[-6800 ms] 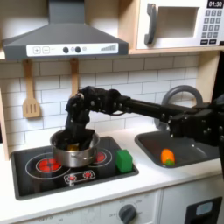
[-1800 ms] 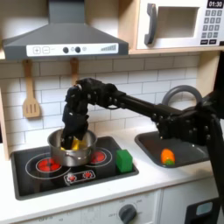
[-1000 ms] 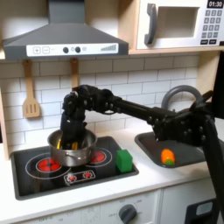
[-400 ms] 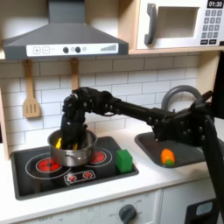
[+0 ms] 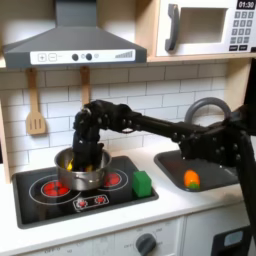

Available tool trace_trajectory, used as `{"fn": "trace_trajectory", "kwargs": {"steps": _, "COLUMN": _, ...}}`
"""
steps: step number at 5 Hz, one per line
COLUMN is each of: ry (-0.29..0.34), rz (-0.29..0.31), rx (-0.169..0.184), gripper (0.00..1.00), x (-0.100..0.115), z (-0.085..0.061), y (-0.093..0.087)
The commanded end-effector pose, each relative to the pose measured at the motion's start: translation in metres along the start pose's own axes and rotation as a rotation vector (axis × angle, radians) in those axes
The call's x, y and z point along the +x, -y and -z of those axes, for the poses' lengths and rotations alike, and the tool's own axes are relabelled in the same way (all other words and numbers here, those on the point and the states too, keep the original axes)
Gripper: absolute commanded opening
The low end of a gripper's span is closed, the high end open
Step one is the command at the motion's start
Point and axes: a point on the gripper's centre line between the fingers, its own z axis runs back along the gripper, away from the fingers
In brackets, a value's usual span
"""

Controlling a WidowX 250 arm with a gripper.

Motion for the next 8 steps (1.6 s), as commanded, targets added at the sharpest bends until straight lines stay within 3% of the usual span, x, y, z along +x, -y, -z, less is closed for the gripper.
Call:
{"fn": "trace_trajectory", "kwargs": {"steps": 1, "ry": 0.098, "rz": 0.073, "rx": -0.026, "gripper": 0.00, "x": 0.001, "z": -0.041, "y": 0.003}}
{"fn": "trace_trajectory", "kwargs": {"steps": 2, "ry": 0.161, "rz": 0.133, "rx": -0.072, "gripper": 0.00, "x": -0.001, "z": -0.069, "y": 0.015}}
{"fn": "trace_trajectory", "kwargs": {"steps": 4, "ry": 0.189, "rz": 0.302, "rx": -0.168, "gripper": 0.00, "x": -0.019, "z": -0.103, "y": 0.046}}
{"fn": "trace_trajectory", "kwargs": {"steps": 5, "ry": 0.161, "rz": 0.439, "rx": -0.242, "gripper": 0.00, "x": -0.040, "z": -0.107, "y": 0.079}}
{"fn": "trace_trajectory", "kwargs": {"steps": 7, "ry": 0.099, "rz": 0.621, "rx": -0.318, "gripper": 0.00, "x": -0.087, "z": -0.105, "y": 0.125}}
{"fn": "trace_trajectory", "kwargs": {"steps": 8, "ry": 0.082, "rz": 0.677, "rx": -0.347, "gripper": 0.00, "x": -0.108, "z": -0.106, "y": 0.137}}
